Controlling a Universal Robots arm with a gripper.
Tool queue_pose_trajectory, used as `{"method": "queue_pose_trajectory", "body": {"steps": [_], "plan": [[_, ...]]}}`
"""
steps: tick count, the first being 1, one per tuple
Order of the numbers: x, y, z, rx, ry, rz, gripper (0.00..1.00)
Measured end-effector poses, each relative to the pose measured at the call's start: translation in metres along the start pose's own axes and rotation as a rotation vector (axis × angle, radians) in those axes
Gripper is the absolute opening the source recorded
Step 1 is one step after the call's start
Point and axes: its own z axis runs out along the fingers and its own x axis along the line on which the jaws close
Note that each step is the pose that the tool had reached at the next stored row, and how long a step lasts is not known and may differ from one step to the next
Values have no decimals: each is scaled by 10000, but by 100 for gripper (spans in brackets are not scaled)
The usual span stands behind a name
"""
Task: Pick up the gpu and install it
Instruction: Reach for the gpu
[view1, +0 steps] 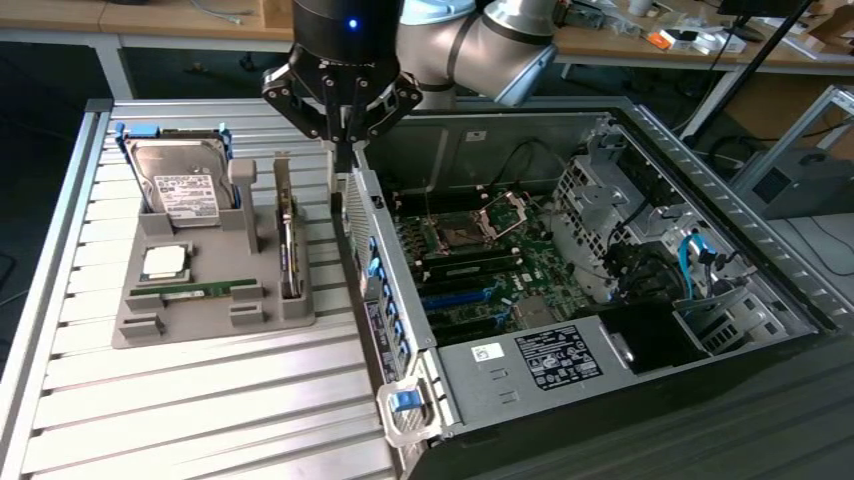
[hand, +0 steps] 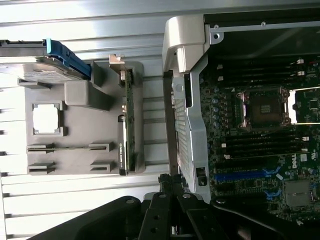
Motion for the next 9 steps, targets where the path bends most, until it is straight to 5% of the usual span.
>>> {"method": "queue_pose_trajectory", "body": {"steps": [9], "plan": [[31,-2,-1,0,0,1,11]]}}
